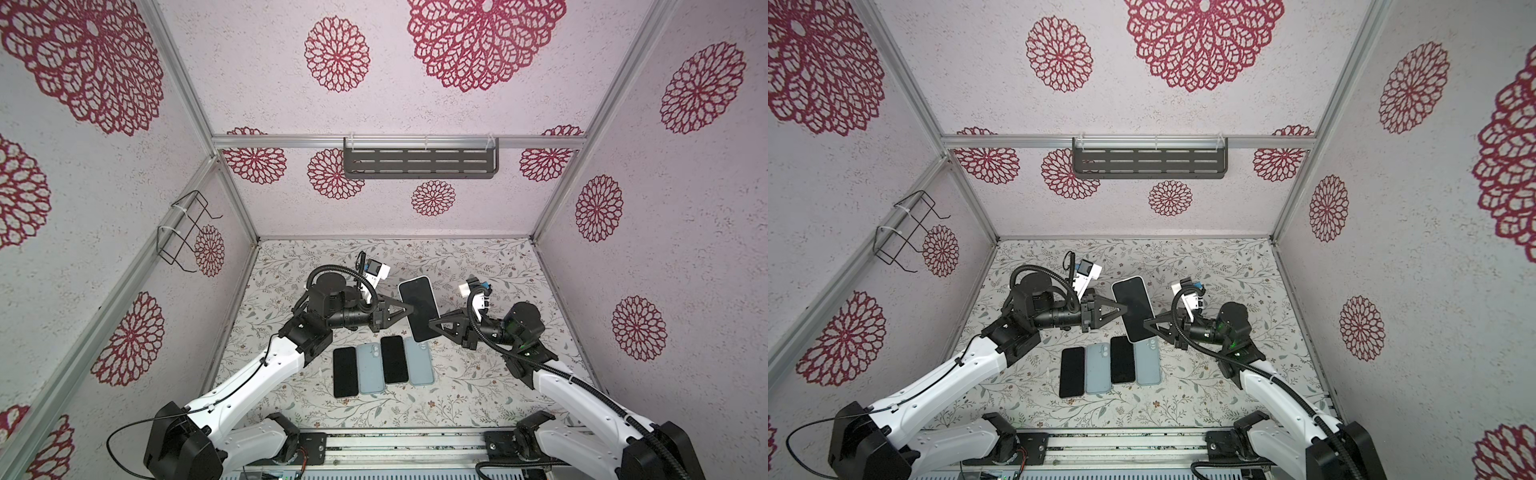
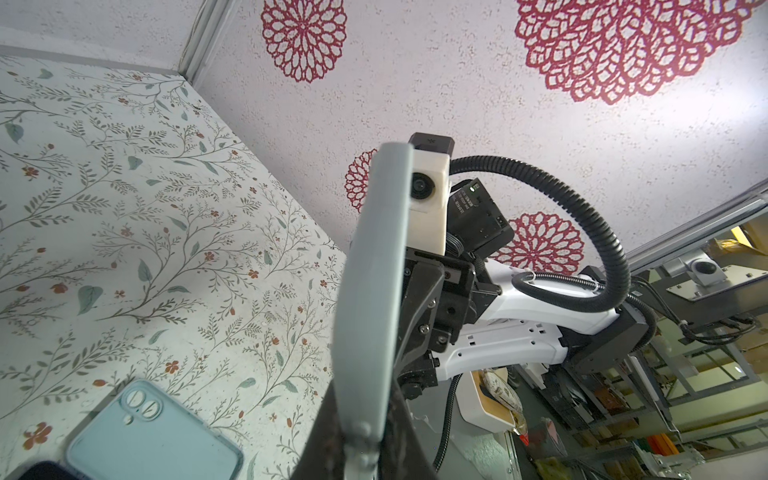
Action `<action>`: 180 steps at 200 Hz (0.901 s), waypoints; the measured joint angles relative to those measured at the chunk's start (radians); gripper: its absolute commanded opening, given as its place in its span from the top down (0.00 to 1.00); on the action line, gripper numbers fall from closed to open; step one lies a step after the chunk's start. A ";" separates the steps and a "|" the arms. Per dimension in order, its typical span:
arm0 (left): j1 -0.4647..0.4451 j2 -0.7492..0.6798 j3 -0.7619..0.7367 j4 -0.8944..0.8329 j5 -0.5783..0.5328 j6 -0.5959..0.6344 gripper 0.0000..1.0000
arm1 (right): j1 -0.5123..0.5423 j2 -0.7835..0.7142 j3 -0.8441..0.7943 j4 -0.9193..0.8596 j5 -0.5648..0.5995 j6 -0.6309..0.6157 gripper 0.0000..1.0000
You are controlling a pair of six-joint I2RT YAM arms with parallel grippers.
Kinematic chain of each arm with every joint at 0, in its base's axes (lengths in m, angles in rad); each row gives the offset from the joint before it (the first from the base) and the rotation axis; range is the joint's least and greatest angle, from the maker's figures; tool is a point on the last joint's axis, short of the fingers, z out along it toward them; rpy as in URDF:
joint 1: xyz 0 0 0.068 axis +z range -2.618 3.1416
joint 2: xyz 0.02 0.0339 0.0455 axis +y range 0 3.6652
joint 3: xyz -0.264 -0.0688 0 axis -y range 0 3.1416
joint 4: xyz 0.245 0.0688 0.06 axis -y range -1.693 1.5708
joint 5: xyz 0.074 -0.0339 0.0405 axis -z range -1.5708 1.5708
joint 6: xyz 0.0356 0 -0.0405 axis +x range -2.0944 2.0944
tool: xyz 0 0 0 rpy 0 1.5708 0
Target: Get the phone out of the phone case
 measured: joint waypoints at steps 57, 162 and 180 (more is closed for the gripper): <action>-0.014 -0.101 -0.010 0.022 -0.243 -0.047 1.00 | 0.000 -0.059 -0.057 0.009 0.151 0.064 0.12; -0.173 -0.144 -0.173 0.439 -0.695 -0.158 1.00 | 0.193 -0.005 -0.153 0.519 0.417 0.326 0.20; -0.198 -0.136 -0.175 0.503 -0.735 -0.159 1.00 | 0.216 0.019 -0.136 0.547 0.439 0.326 0.24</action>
